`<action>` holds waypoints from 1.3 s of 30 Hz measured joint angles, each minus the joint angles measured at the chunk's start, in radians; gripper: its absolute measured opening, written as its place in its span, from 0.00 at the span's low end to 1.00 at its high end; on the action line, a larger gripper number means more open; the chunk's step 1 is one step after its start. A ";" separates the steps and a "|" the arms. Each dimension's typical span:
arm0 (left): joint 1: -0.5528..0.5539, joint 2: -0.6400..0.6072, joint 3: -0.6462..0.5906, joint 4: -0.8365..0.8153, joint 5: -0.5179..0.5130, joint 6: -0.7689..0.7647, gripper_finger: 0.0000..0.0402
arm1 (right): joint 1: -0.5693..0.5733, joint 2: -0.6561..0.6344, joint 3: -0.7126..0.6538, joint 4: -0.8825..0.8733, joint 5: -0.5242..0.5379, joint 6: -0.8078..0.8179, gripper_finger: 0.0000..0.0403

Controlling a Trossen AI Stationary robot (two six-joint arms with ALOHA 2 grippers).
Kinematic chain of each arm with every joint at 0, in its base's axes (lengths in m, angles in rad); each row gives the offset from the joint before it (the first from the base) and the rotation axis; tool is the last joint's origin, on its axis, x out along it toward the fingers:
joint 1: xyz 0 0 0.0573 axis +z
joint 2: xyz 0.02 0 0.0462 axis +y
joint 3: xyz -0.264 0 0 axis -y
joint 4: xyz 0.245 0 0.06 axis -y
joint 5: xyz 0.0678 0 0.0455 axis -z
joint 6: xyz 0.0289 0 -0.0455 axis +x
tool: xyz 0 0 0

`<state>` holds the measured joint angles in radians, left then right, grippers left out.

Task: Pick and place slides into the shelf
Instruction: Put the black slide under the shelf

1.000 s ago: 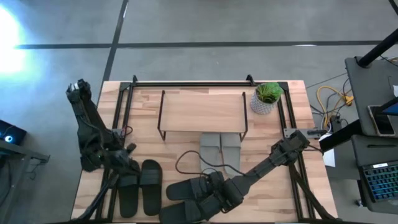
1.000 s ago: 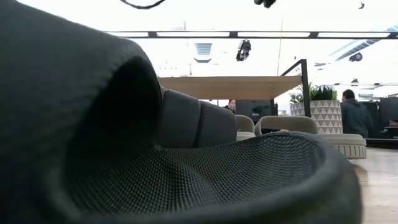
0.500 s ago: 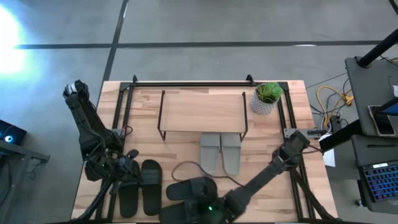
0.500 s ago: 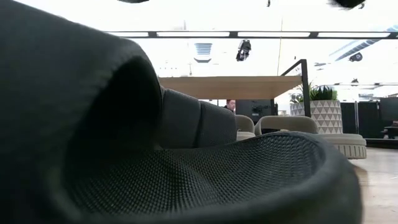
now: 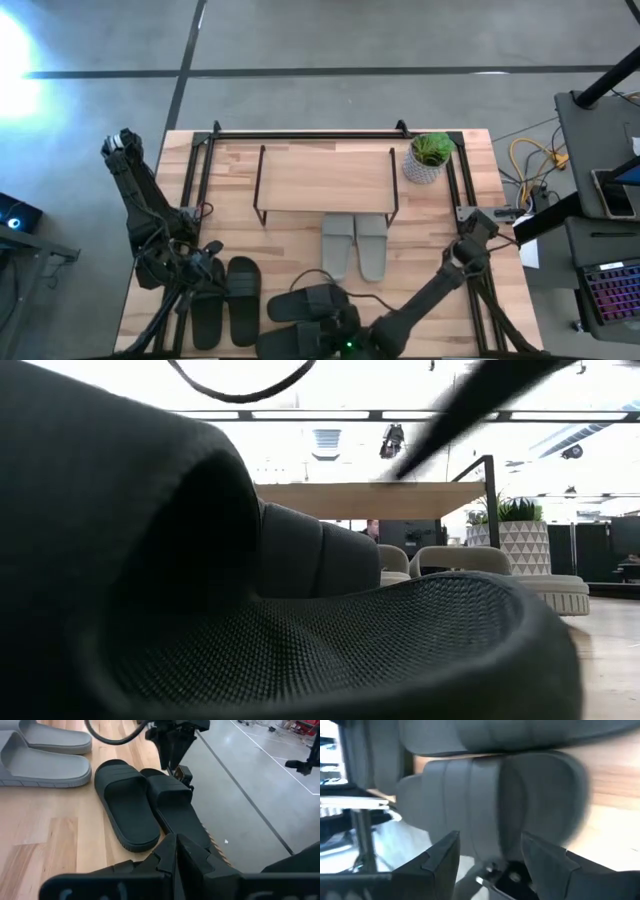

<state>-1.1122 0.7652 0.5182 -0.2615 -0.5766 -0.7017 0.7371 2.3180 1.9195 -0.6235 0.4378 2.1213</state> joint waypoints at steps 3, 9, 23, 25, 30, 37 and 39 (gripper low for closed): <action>0.000 0.005 0.000 0.007 0.000 -0.001 0.00 | -0.006 0.000 -0.047 0.099 0.001 -0.055 0.50; 0.000 0.012 0.000 0.012 0.001 -0.026 0.00 | -0.026 0.004 -0.139 0.272 0.005 -0.106 0.50; 0.000 0.012 -0.002 0.013 0.001 -0.029 0.00 | -0.095 0.004 -0.129 0.313 0.006 -0.376 0.27; 0.000 0.011 -0.002 0.012 0.001 -0.029 0.00 | -0.099 0.004 -0.120 0.313 -0.015 -0.399 0.17; 0.000 0.011 -0.002 0.015 0.001 -0.029 0.00 | -0.099 0.003 -0.080 0.293 -0.043 -0.428 0.04; 0.000 0.012 -0.002 0.016 -0.002 -0.029 0.00 | -0.085 0.002 0.105 0.068 -0.017 -0.481 0.03; 0.000 0.012 -0.002 0.018 -0.005 -0.029 0.00 | -0.085 0.002 0.172 0.025 -0.005 -0.536 0.03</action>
<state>-1.1122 0.7773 0.5163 -0.2434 -0.5821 -0.7303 0.6525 2.3199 2.0910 -0.5988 0.4330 1.5853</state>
